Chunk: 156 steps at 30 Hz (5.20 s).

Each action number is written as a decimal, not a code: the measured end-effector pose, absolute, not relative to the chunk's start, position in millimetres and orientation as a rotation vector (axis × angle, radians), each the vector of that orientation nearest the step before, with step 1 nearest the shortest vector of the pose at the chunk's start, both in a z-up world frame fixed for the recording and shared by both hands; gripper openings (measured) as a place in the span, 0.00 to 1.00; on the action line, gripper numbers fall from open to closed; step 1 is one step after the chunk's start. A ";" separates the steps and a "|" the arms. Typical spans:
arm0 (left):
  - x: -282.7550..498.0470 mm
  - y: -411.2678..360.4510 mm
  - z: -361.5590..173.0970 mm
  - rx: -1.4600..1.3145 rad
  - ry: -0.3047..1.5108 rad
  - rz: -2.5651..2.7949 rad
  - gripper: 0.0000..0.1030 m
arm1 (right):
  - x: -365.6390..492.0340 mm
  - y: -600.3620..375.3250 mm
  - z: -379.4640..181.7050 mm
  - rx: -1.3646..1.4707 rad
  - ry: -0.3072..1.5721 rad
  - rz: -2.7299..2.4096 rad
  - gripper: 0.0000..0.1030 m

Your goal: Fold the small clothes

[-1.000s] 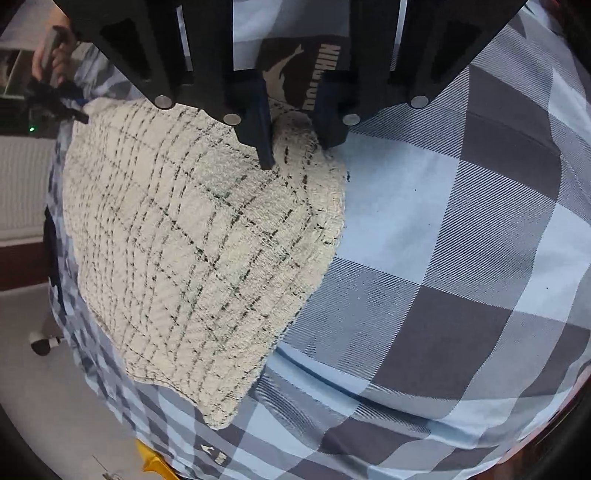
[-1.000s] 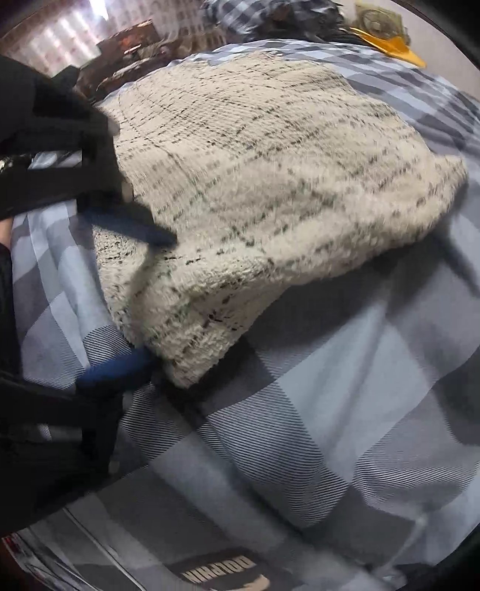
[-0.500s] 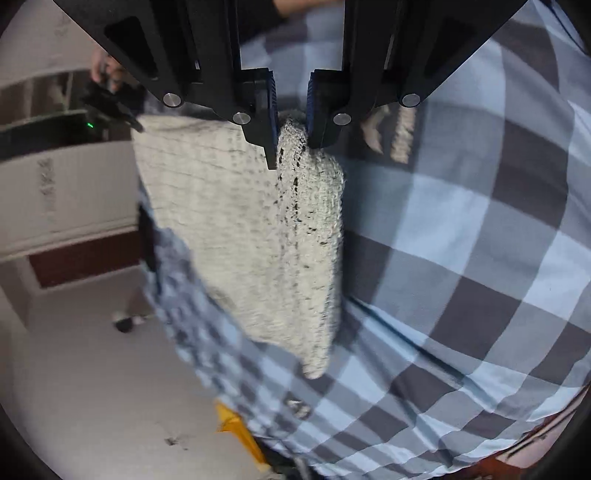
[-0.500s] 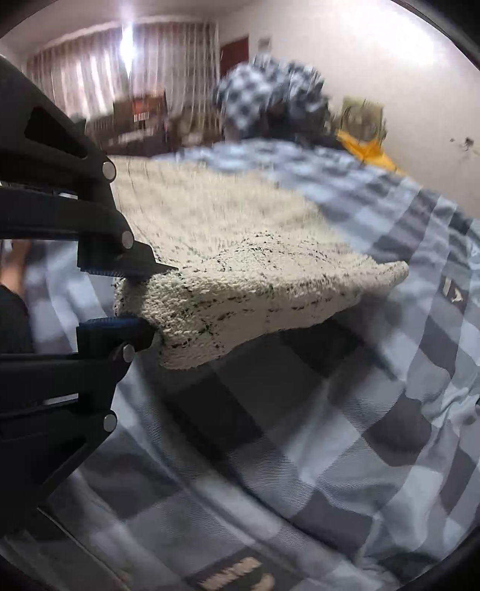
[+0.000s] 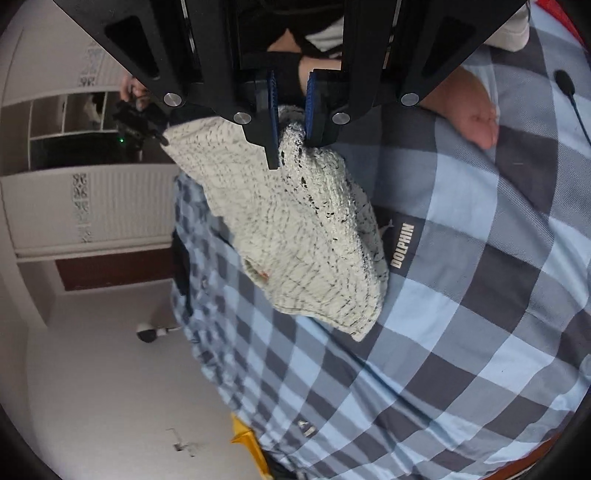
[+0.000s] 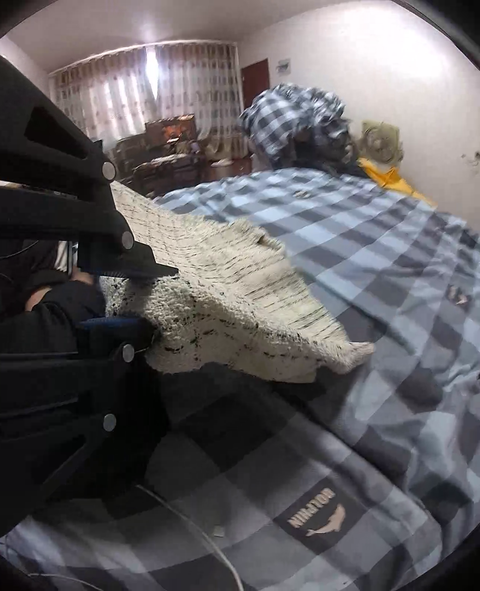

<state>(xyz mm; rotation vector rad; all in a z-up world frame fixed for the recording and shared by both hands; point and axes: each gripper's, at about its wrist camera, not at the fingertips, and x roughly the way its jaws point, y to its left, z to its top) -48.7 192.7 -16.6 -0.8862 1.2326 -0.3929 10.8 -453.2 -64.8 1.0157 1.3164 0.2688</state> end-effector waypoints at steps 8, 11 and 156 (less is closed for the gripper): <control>80.6 210.7 -47.9 -0.999 1.169 -0.161 0.10 | 114.2 -467.3 -60.4 1.046 1.278 0.156 0.12; 141.5 199.8 -71.4 -0.975 1.152 -0.056 0.10 | 167.2 -458.5 -72.6 1.015 1.241 0.049 0.12; 112.6 149.8 -69.7 -0.262 1.249 0.045 1.00 | 123.0 -464.9 -137.4 0.635 1.434 0.010 0.32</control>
